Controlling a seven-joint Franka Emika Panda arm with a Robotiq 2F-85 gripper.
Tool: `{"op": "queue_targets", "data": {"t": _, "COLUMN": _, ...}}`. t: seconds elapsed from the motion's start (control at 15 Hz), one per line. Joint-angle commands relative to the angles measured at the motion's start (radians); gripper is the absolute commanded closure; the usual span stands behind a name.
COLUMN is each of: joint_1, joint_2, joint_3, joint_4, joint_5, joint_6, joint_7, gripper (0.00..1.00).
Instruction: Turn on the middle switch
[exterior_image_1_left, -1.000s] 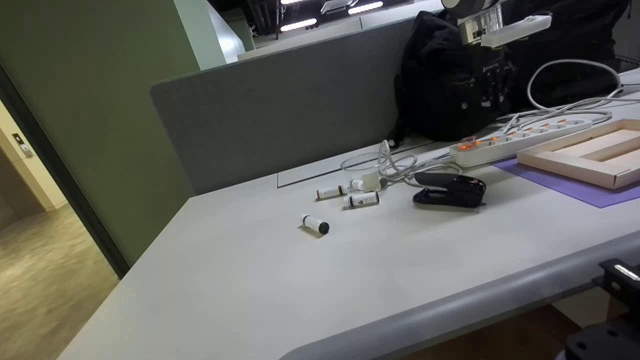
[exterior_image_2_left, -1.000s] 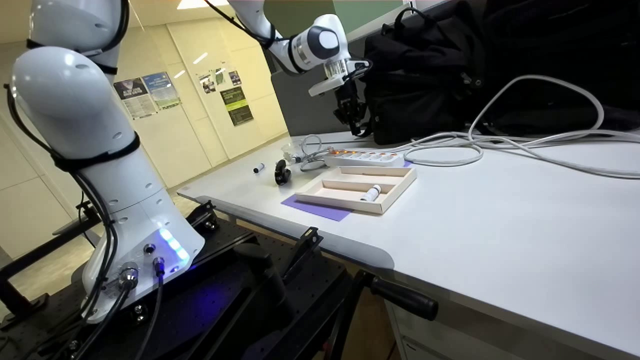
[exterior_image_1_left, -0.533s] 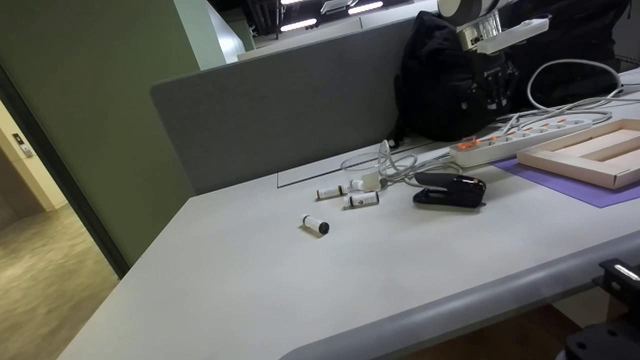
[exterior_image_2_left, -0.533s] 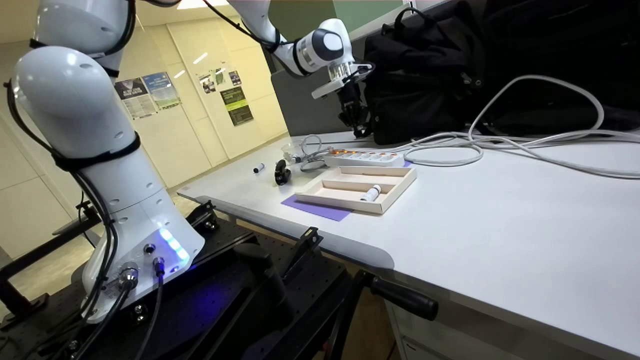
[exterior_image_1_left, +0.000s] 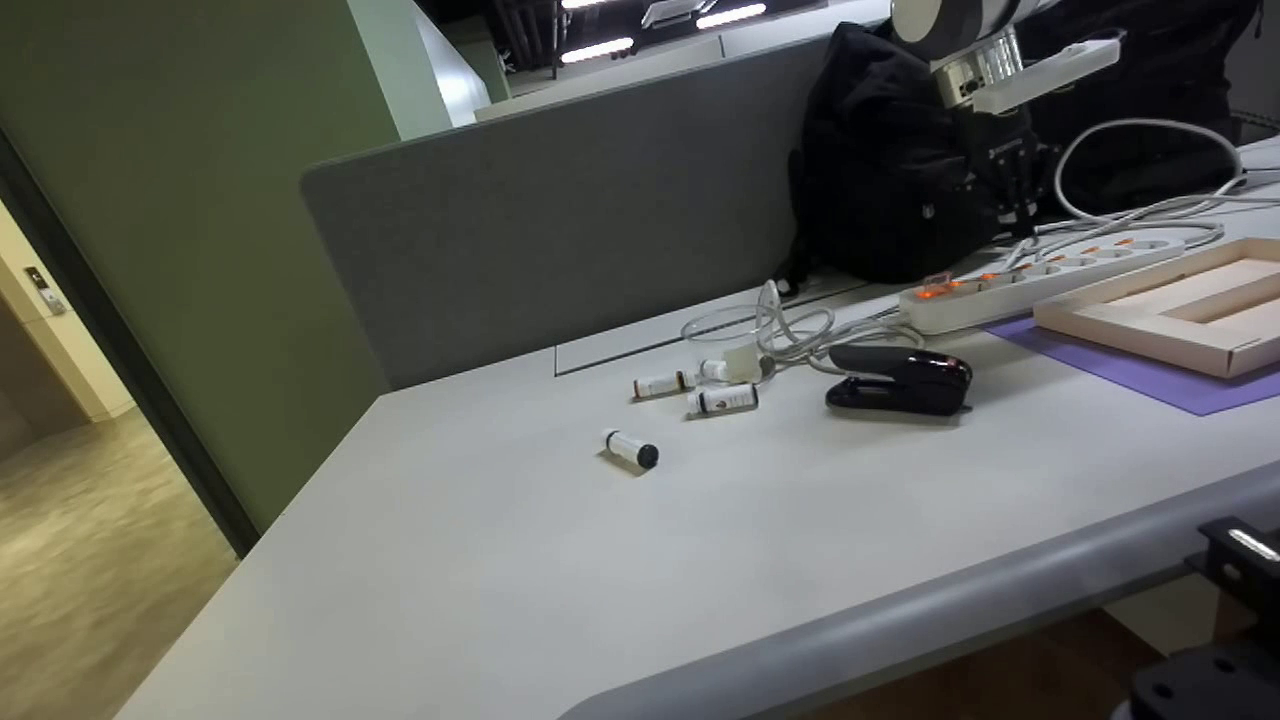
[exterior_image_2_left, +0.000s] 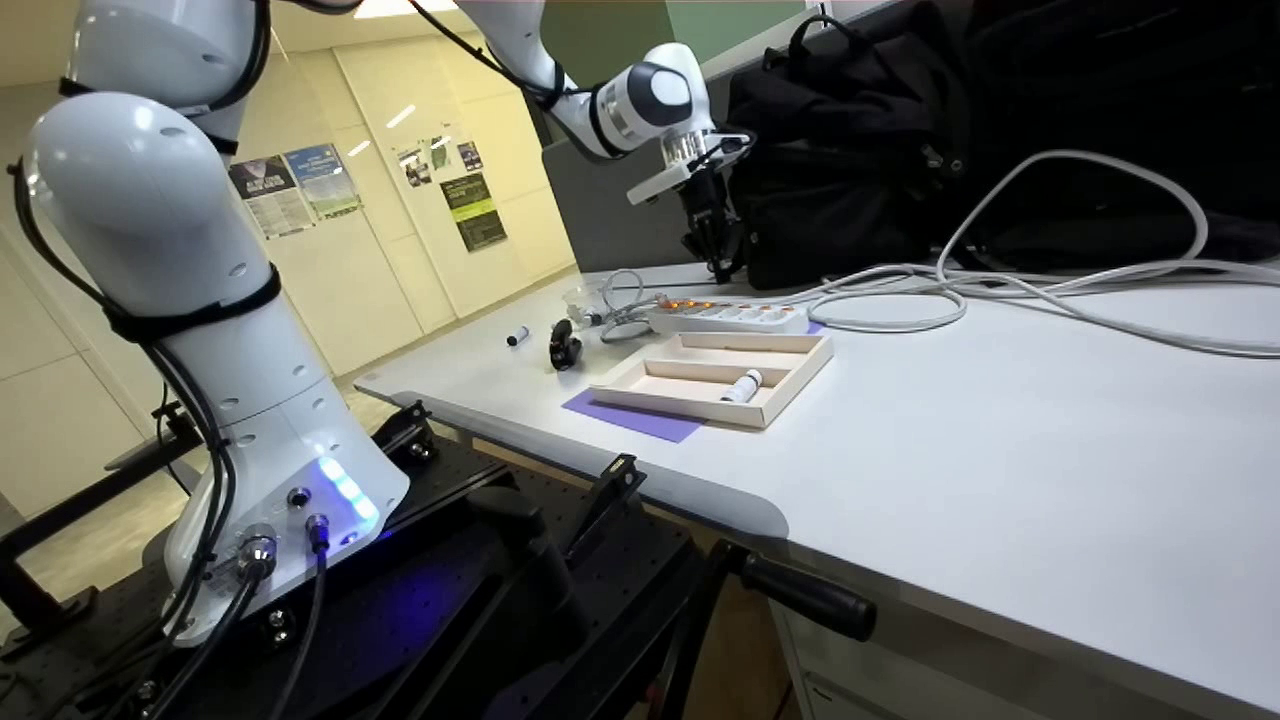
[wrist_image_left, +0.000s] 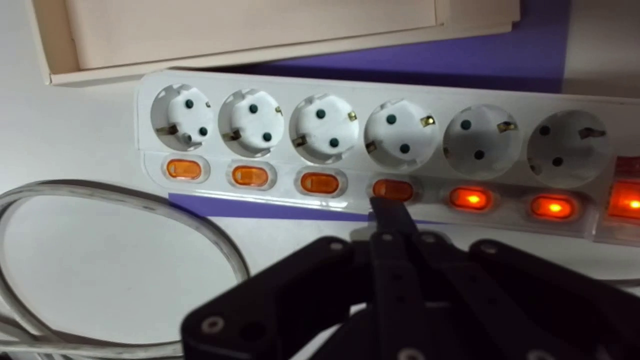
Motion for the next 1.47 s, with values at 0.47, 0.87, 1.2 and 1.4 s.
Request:
{"op": "queue_targets", "data": {"t": 0.47, "joint_1": 0.007, "joint_2": 0.028, "joint_3": -0.022, "joint_4": -0.022, "joint_5": -0.022, "joint_6": 0.050, "joint_7": 0.049, "gripper": 1.00}}
{"op": "queue_targets", "data": {"t": 0.87, "joint_1": 0.011, "joint_2": 0.053, "joint_3": -0.028, "joint_4": -0.020, "joint_5": -0.022, "joint_6": 0.073, "joint_7": 0.053, "gripper": 1.00}}
{"op": "queue_targets", "data": {"t": 1.2, "joint_1": 0.022, "joint_2": 0.063, "joint_3": -0.041, "joint_4": -0.024, "joint_5": -0.038, "joint_6": 0.078, "joint_7": 0.070, "gripper": 1.00}}
{"op": "queue_targets", "data": {"t": 1.4, "joint_1": 0.024, "joint_2": 0.048, "joint_3": -0.042, "joint_4": -0.013, "joint_5": -0.032, "joint_6": 0.045, "joint_7": 0.087, "gripper": 1.00}}
